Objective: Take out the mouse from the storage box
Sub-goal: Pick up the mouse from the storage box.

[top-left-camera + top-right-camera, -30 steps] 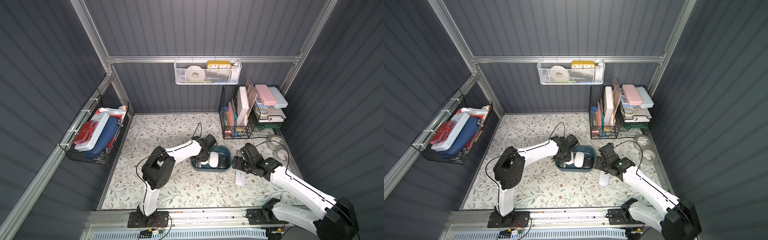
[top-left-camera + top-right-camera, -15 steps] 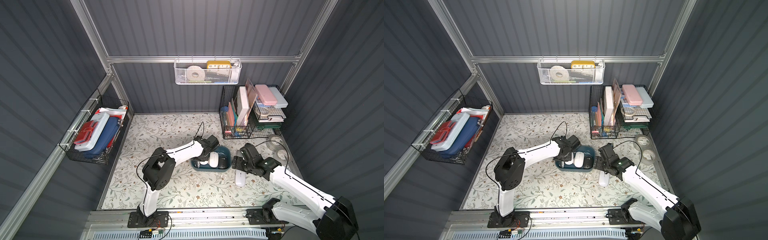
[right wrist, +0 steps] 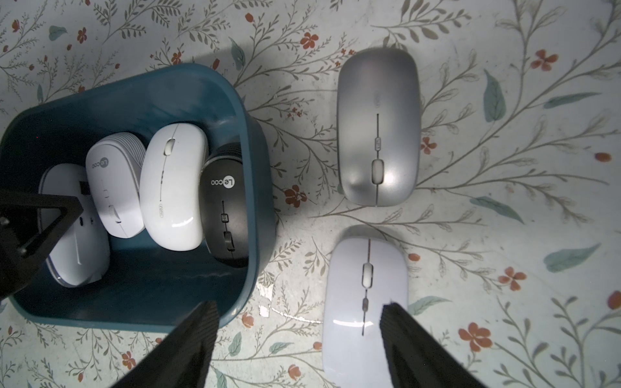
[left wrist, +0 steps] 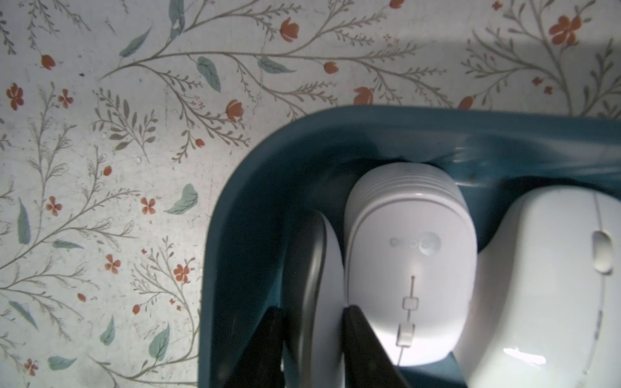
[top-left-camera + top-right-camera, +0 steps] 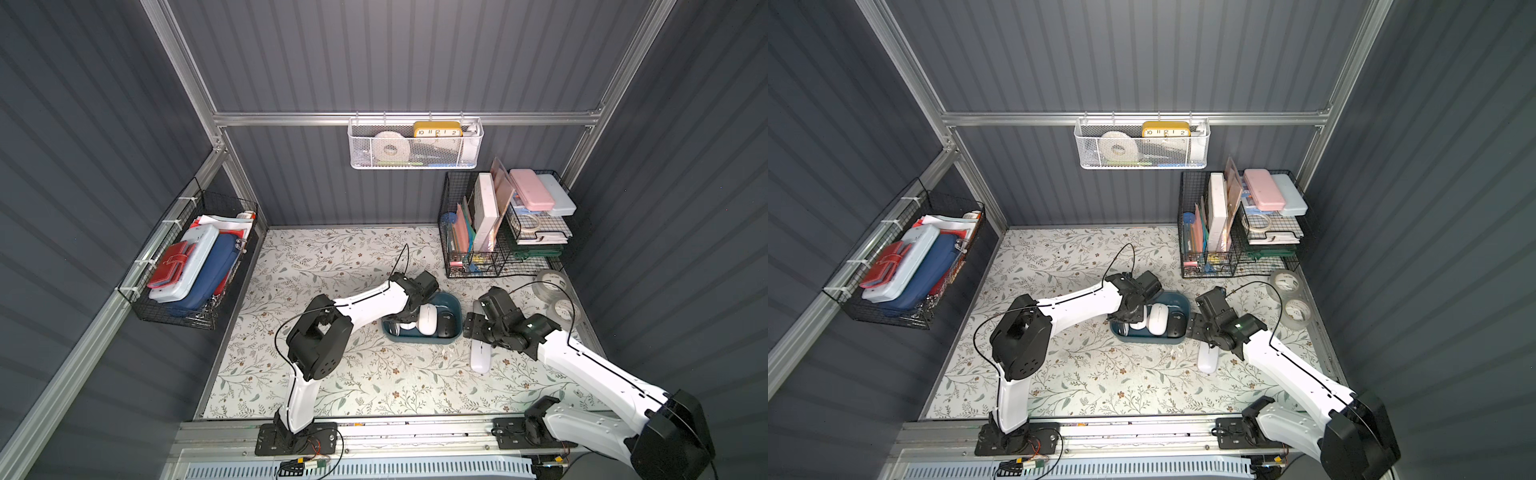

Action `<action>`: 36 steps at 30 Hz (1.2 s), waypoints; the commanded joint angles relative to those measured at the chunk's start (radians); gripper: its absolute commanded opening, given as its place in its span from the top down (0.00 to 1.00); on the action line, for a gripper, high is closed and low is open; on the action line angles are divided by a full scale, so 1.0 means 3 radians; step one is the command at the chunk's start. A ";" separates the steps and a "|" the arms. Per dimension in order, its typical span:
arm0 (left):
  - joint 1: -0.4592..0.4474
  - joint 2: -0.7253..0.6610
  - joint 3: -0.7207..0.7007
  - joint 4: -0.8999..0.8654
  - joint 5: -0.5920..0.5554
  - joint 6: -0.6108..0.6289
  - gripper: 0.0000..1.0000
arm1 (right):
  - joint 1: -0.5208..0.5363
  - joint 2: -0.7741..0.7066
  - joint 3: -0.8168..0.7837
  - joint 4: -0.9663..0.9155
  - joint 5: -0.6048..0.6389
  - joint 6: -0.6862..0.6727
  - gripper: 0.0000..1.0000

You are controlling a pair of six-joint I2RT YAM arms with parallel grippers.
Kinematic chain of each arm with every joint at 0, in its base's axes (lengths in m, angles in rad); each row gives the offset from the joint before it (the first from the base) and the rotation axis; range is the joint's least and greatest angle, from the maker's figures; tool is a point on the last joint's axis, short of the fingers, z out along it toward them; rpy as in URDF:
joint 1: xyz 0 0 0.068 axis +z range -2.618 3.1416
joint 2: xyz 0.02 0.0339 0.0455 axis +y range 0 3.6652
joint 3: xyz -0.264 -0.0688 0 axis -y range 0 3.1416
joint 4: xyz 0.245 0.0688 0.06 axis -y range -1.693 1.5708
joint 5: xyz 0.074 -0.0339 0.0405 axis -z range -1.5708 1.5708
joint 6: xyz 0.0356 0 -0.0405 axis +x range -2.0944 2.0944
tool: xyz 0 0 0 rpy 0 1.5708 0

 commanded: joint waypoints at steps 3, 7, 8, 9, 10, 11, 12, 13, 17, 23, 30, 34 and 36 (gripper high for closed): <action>-0.0004 0.0190 0.0006 -0.0162 0.0045 -0.0056 0.66 | 0.0013 -0.0014 0.0010 0.0037 0.0047 -0.0025 0.18; -0.0004 0.0218 0.0009 -0.0166 0.0043 -0.0055 0.60 | 0.0013 -0.0025 -0.0001 0.0034 0.0044 -0.0019 0.18; -0.0004 0.0225 0.0006 -0.0172 0.0042 -0.0054 0.60 | 0.0012 -0.0023 -0.0001 0.0037 0.0041 -0.0019 0.18; -0.0001 0.0239 0.0015 -0.0170 0.0045 -0.0057 0.60 | 0.0015 -0.0025 -0.0003 0.0033 0.0039 -0.0019 0.18; -0.0004 0.0251 0.0021 -0.0175 0.0047 -0.0056 0.60 | 0.0015 -0.0025 -0.0005 0.0035 0.0040 -0.0016 0.18; -0.0003 0.0263 0.0026 -0.0183 0.0047 -0.0053 0.61 | 0.0012 -0.0025 -0.0007 0.0033 0.0044 -0.0019 0.18; -0.0002 0.0260 0.0027 -0.0184 0.0047 -0.0064 0.63 | 0.0011 -0.0023 -0.0005 0.0035 0.0045 -0.0019 0.18; -0.0003 0.0245 0.0018 -0.0172 0.0046 -0.0060 0.65 | 0.0014 -0.0025 -0.0012 0.0033 0.0045 -0.0019 0.18; -0.0003 0.0175 0.0011 -0.0188 -0.0008 -0.0064 0.72 | 0.0013 -0.0024 -0.0013 0.0032 0.0046 -0.0019 0.18; -0.0102 -0.0005 0.0176 -0.0379 -0.0184 -0.0042 0.75 | 0.0014 0.0018 -0.0009 0.0053 0.0020 -0.0019 0.18; -0.0127 -0.0306 0.0315 -0.0455 -0.0259 0.0076 0.76 | 0.0015 0.0044 0.0017 0.0061 0.0006 -0.0024 0.18; -0.0127 -0.0429 0.0425 -0.0521 -0.0321 0.0084 0.76 | 0.0014 0.0023 0.0023 0.0054 0.0009 -0.0029 0.18; -0.0120 -0.0485 0.0462 -0.0582 -0.0395 0.0112 0.75 | 0.0014 0.0016 0.0024 0.0048 0.0000 -0.0024 0.18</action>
